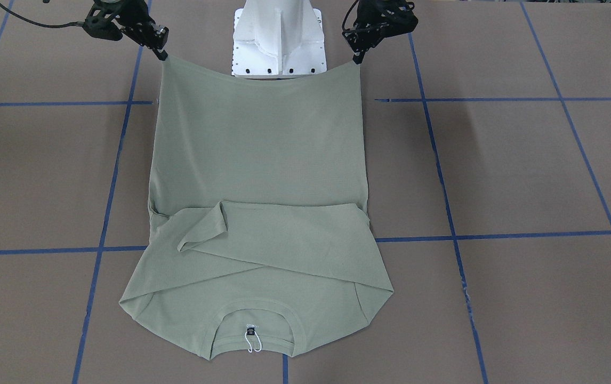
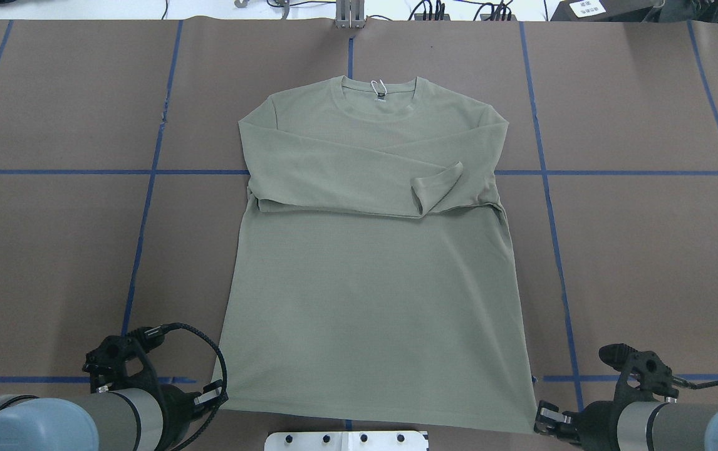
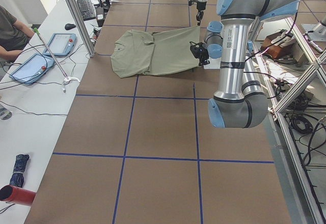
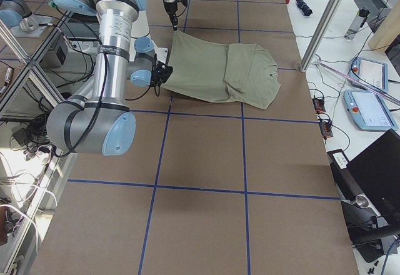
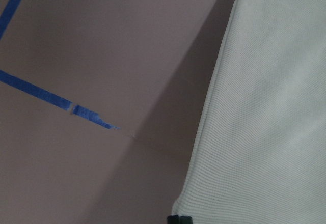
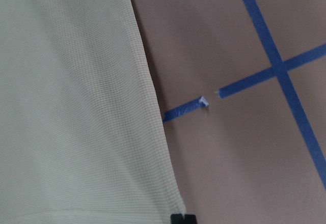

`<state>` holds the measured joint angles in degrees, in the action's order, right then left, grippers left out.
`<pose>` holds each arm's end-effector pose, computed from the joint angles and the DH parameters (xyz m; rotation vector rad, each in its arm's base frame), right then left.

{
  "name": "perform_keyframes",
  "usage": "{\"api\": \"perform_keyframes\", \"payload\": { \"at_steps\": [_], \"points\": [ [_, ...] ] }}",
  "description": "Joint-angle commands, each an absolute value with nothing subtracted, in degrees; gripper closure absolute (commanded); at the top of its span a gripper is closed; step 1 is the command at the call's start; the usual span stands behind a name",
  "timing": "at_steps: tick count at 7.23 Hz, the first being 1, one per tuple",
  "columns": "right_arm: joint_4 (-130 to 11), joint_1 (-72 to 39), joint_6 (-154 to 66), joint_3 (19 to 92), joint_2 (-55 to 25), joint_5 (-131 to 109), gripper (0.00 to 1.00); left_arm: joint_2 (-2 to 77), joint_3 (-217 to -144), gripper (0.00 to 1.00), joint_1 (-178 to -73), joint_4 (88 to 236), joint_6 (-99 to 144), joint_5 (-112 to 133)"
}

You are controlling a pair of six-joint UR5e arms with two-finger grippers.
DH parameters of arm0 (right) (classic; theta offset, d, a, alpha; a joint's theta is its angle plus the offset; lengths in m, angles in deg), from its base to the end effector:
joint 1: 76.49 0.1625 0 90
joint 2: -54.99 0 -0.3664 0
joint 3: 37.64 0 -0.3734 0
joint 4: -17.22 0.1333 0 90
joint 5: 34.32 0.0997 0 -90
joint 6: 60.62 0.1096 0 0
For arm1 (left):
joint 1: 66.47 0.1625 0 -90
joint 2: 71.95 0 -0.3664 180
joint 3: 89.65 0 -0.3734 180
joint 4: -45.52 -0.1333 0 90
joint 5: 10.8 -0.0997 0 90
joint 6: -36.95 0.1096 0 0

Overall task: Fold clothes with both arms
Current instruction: 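Lift the hem with both grippers and fold it toward the collar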

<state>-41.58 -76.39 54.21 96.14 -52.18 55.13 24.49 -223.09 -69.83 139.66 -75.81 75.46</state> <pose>-0.3713 -0.1350 0.3193 -0.2091 -0.9949 0.4022 0.4198 -0.1653 0.2246 -0.1002 0.9480 -0.4520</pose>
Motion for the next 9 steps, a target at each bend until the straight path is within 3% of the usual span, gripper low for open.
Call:
{"api": "perform_keyframes", "payload": {
  "at_steps": [1, 3, 4, 6, 9],
  "points": [
    [-43.49, -75.19, 55.14, 101.01, -52.94, 54.63, 1.00, 25.85, -227.70, 1.00, -70.86, 139.65, -75.73, 76.03],
    [-51.56, -65.20, 51.39, 101.84, -51.72, 55.85, 1.00, 35.23, -224.15, 1.00, -82.22, 139.39, -69.98, 78.74],
    [-56.21, -59.75, 41.70, 100.62, -45.79, 57.42, 1.00, 38.84, -218.29, 1.00, -88.47, 139.48, -66.10, 82.41],
    [-72.17, -41.42, 28.48, 86.71, -21.78, 69.60, 1.00, 42.99, -208.61, 1.00, -97.71, 142.53, -60.29, 82.80],
    [-78.58, -28.44, 12.81, 66.40, -6.57, 71.06, 1.00, 45.89, -191.49, 1.00, -105.39, 157.01, -56.92, 82.71]
  ]
}}
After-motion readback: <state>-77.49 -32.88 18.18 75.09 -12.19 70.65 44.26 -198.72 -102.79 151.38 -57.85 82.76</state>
